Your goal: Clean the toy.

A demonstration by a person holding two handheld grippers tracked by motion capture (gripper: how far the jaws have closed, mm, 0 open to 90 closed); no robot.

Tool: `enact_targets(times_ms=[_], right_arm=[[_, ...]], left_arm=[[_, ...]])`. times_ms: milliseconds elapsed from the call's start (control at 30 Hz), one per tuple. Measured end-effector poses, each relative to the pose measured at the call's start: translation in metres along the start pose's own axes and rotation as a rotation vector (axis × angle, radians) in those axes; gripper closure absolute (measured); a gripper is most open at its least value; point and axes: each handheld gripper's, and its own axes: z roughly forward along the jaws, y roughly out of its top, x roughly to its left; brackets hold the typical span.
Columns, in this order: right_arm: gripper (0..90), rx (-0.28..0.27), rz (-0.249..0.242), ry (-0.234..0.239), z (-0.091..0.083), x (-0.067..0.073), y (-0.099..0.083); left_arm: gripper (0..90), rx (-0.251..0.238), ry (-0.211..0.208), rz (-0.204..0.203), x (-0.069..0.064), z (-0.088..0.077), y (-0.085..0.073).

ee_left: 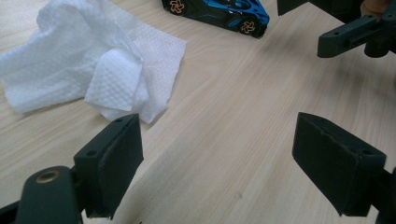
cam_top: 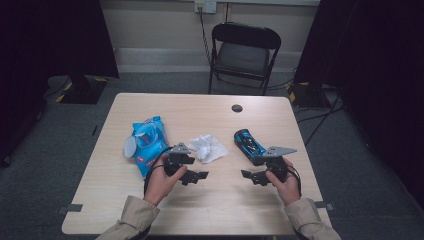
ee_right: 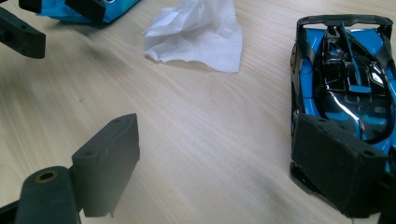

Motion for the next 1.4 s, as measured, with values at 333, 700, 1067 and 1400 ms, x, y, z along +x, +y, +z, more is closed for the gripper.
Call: enact_targets(times_ms=[333,700,1067,1400], right_arm=[[14.6,0.008,-0.01,0.021,-0.005,0.005,-0.009],[14.6,0.019,-0.012,0.042,-0.01,0.01,-0.017],[14.6,0.011,0.0,0.041,-0.02,0.011,-0.023],[14.6,0.016,0.01,0.038,-0.029,0.009,-0.032]], left_arm=[[15.8,0.004,-0.007,0.019,-0.002,-0.004,-0.007],[15.8,0.002,-0.02,0.027,-0.004,-0.011,-0.015],[15.8,-0.004,-0.014,0.041,-0.001,-0.019,-0.025],[15.8,-0.006,-0.01,0.037,0.001,-0.025,-0.033]])
